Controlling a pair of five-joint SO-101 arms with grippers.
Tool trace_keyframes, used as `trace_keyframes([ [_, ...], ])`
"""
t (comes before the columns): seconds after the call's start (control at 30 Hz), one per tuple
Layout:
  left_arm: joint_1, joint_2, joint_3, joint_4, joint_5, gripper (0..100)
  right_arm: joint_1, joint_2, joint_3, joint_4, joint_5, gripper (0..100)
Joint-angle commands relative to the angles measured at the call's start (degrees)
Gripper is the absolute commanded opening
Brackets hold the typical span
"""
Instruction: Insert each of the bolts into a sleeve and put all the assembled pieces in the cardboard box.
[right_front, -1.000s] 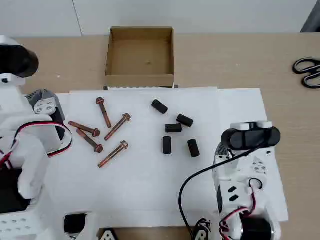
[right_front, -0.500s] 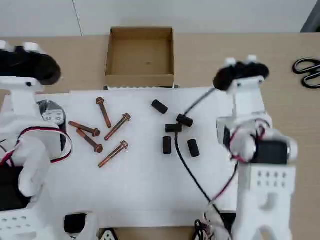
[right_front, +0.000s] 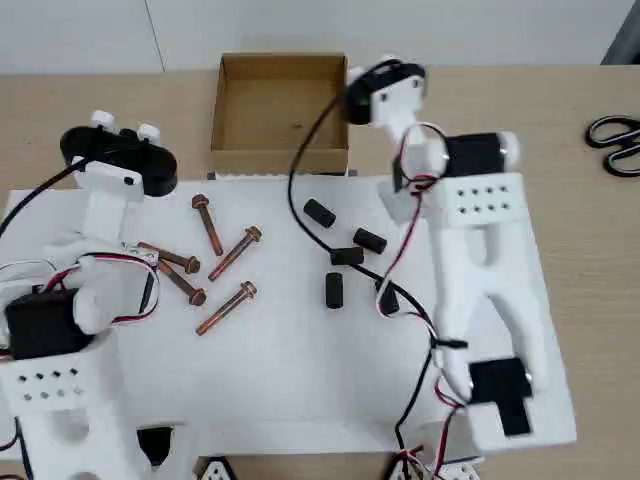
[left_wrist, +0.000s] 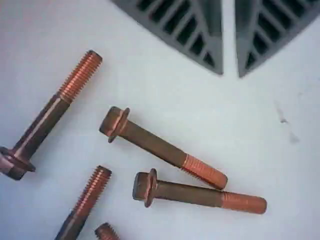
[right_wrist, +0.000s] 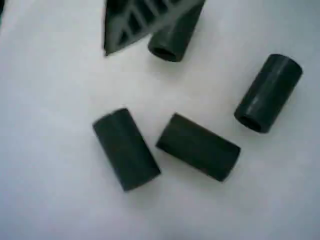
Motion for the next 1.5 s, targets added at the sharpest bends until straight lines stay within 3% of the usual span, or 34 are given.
trace_keyframes([
  [0.0,-5.89,0.09,3.91,-5.80,4.04,7,-3.38,7.34,-9.05,1.10,0.97,13.7],
  [0.17,-11.69,0.09,9.80,-7.38,6.77,14,-6.20,18.07,-19.43,1.54,4.04,13.7],
  [0.53,-11.96,0.09,14.55,-7.47,6.86,14,-7.08,32.66,-31.47,1.71,7.12,13.7],
  [0.87,-11.87,0.09,14.55,-7.47,6.77,14,-10.77,38.11,-33.32,1.01,14.33,13.7],
  [1.47,-12.04,0.09,14.81,-7.47,6.59,14,-10.51,45.85,-33.41,-6.64,16.26,13.7],
])
